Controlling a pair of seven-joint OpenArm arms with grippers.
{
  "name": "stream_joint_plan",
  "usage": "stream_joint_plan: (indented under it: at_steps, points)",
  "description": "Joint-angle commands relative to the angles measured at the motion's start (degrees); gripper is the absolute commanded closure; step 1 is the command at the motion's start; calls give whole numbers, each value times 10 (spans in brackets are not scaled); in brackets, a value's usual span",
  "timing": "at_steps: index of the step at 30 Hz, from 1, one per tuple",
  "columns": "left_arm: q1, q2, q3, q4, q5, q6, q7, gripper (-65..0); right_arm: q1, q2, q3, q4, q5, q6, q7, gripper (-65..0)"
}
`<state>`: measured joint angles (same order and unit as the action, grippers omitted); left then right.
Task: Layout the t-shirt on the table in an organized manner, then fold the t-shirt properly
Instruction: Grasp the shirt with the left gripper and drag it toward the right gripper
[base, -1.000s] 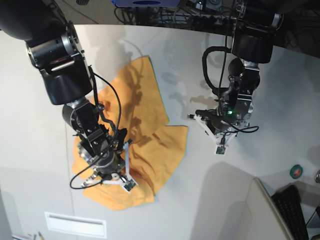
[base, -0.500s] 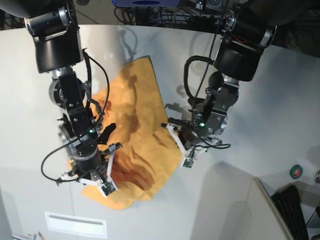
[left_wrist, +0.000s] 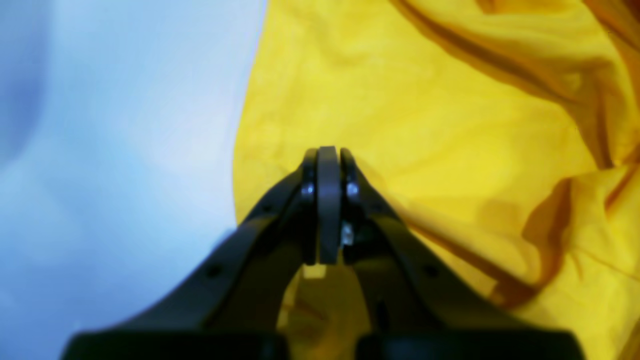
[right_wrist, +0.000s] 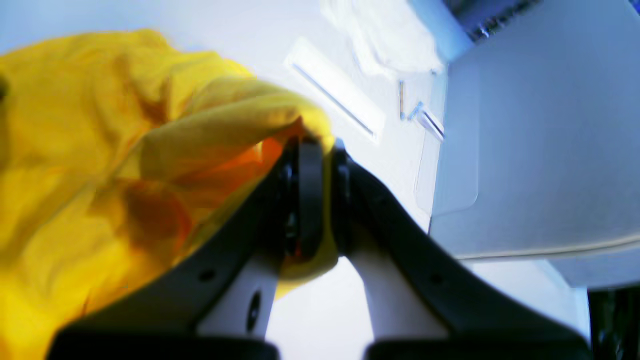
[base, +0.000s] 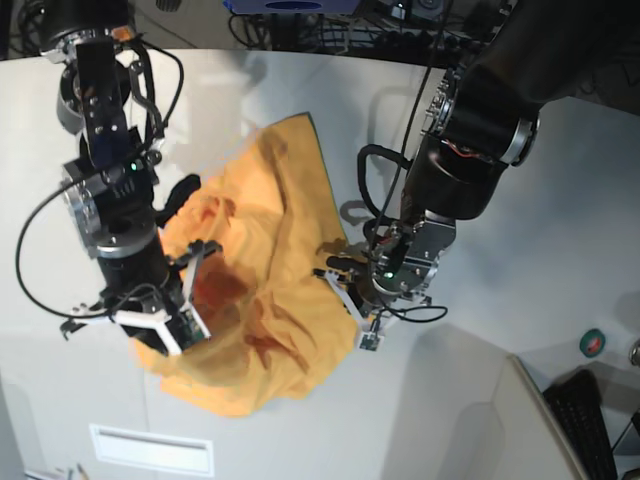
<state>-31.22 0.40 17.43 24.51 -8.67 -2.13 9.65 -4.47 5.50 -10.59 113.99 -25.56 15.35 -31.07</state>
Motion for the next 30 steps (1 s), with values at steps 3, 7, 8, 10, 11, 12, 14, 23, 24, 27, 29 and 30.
stream_joint_plan:
  at_steps: [3, 7, 8, 10, 11, 12, 14, 23, 24, 27, 29, 30]
  points:
    - [-1, -21, -2, 5, 4, 6, 2, 0, -38, 0, 2, 20, 0, 24, 16, 0]
    - [17, -53, -3, 8, 2, 6, -1, 0, -88, 0, 3, 21, 0, 37, 55, 0]
    - [25, -61, -4, 18, 1, 6, -1, 0, -96, 0, 5, 19, 0, 37, 65, 0]
    - [45, -76, -4, 58, 1, 6, 2, 0, -98, -3, 21, 17, 1, 37, 70, 0]
    - [59, -81, -4, 85, 1, 6, 2, 0, -95, -11, 25, 17, 1, 38, 70, 0]
    - [73, -86, -4, 118, 1, 6, 3, 0, -83, -19, 26, 16, 0, 39, 68, 0]
    - [103, -93, -4, 187, 1, 6, 25, 0, -62, -26, 35, 10, 0, 39, 68, 0]
    - [206, -91, 58, 512, 7, -26, 243, 0, 98, -16, 46, -57, -3, 40, 63, 0]
    - [208, -91, 78, 526, 7, -27, 254, 0, 114, -9, 49, -61, -3, 40, 57, 0]
    - [197, -85, 146, 518, 7, -27, 271, 0, 171, 0, 54, -65, -2, 40, 43, 0]
    - [178, -70, 181, 484, 7, -27, 271, 0, 200, 10, 54, -63, -2, 40, 40, 0]
    - [168, -55, 195, 457, 7, -27, 271, 0, 214, 18, 54, -63, -2, 40, 40, 0]
